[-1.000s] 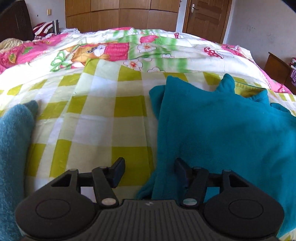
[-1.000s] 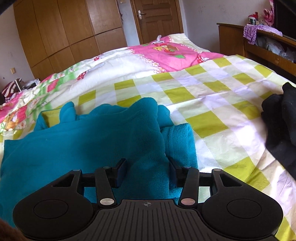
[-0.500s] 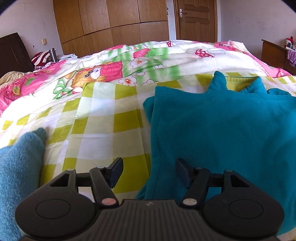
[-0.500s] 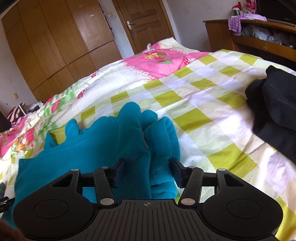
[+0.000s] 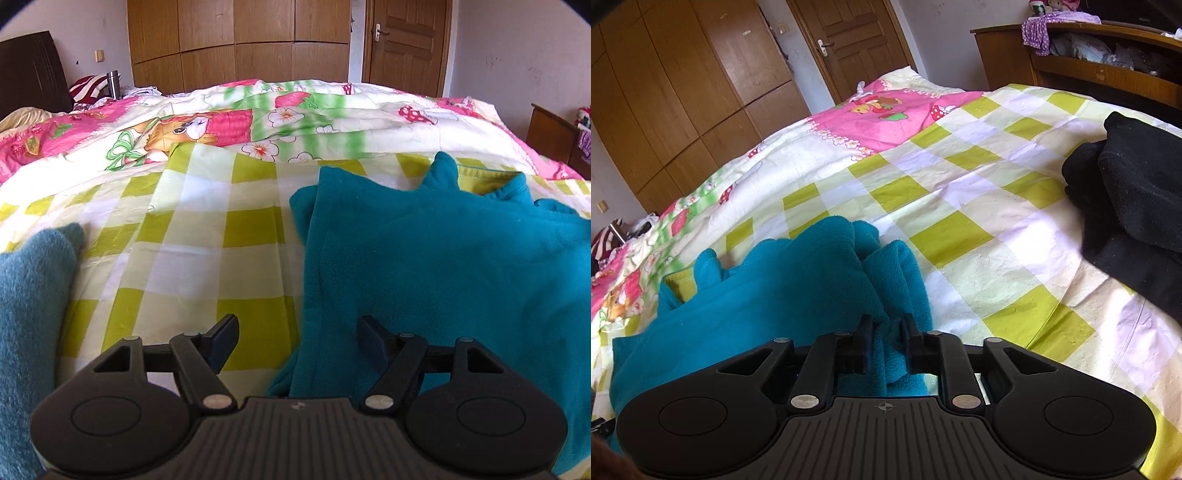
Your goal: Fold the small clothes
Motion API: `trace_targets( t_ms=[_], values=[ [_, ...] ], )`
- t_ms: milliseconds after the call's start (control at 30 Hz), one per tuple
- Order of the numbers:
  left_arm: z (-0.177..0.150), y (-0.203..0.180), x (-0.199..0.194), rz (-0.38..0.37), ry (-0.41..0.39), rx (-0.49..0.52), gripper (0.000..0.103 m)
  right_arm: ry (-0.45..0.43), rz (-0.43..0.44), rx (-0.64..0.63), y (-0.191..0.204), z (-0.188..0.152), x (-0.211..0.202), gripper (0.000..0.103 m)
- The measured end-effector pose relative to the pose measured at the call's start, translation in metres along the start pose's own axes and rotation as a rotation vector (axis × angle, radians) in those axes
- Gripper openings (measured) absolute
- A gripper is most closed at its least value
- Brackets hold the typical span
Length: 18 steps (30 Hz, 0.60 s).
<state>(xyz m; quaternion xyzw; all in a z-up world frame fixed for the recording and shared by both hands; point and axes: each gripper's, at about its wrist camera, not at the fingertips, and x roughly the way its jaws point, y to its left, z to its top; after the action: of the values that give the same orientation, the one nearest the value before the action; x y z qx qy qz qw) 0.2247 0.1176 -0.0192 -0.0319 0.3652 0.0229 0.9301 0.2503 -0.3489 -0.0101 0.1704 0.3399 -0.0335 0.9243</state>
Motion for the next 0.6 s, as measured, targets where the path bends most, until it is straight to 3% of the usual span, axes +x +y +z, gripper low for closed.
trace_targets(
  t_ms=[67,100,133,333,433,500,533,567,600],
  values=[
    [-0.002,0.001,-0.008,-0.008,-0.018,-0.001,0.083,-0.018,0.052,-0.021,0.001,-0.002,-0.015,0.038],
    [-0.003,0.002,-0.010,-0.010,-0.016,-0.004,0.083,-0.019,0.089,-0.016,0.000,-0.002,-0.019,0.058],
    [-0.005,0.002,-0.010,-0.016,-0.004,-0.010,0.083,-0.014,0.120,-0.009,-0.003,-0.003,-0.023,0.066],
    [-0.015,-0.001,-0.008,-0.024,0.037,-0.009,0.084,0.117,0.167,0.060,-0.017,-0.018,-0.011,0.070],
    [-0.017,0.005,0.000,-0.035,0.091,-0.049,0.096,0.177,0.172,0.022,-0.011,-0.029,0.003,0.071],
    [-0.019,0.007,0.003,-0.045,0.100,-0.047,0.096,0.179,0.169,-0.001,-0.003,-0.035,0.011,0.071],
    [-0.020,0.005,0.001,-0.042,0.106,-0.030,0.095,0.180,0.160,0.007,0.000,-0.035,0.013,0.069],
    [-0.020,0.003,-0.002,-0.044,0.119,-0.024,0.087,0.190,0.168,0.028,0.000,-0.035,0.014,0.066],
    [-0.021,0.002,-0.007,-0.063,0.136,-0.026,0.080,0.210,0.193,0.056,-0.001,-0.034,0.014,0.048]
  ],
)
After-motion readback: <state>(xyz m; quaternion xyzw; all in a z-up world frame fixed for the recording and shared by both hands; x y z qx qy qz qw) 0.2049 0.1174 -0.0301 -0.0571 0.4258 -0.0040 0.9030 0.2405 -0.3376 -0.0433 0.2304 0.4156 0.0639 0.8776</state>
